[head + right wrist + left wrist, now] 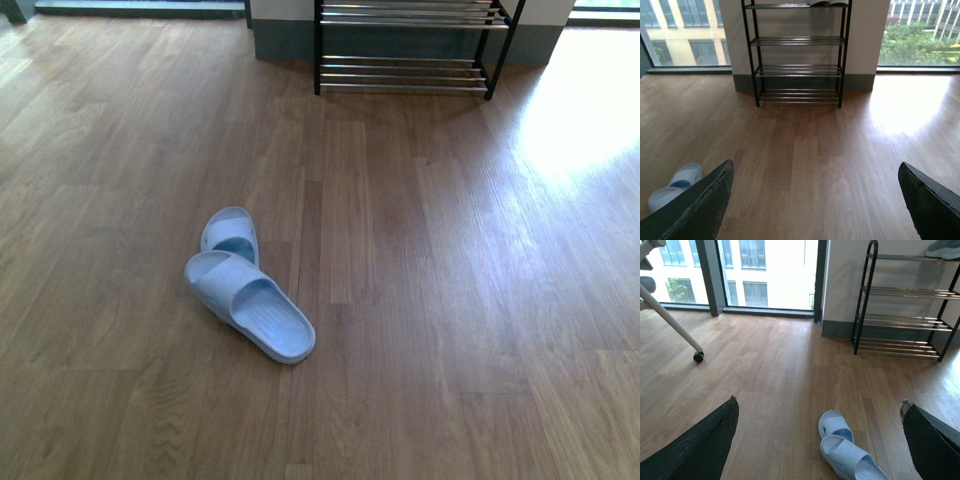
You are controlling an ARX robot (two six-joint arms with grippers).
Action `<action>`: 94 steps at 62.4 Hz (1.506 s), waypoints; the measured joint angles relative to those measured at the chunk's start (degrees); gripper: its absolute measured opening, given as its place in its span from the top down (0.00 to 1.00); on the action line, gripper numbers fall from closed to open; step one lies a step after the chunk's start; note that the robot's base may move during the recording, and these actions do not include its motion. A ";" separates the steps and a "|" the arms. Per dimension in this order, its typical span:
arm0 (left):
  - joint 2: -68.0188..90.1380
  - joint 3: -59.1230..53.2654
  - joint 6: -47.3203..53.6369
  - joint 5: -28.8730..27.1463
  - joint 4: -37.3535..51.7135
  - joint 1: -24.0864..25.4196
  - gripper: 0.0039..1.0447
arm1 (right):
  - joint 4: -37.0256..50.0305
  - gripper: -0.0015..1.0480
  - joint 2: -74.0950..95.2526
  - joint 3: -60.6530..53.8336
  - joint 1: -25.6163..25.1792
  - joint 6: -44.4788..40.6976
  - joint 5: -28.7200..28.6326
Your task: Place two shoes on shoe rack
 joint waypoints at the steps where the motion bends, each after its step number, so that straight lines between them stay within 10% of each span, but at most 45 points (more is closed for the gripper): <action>1: 0.00 0.00 0.00 0.04 0.00 0.00 0.09 | 0.00 0.09 0.00 0.00 0.00 0.00 0.15; 94: 0.00 0.00 0.00 0.00 0.00 0.04 0.09 | -0.02 0.09 -0.09 0.00 0.02 0.00 0.11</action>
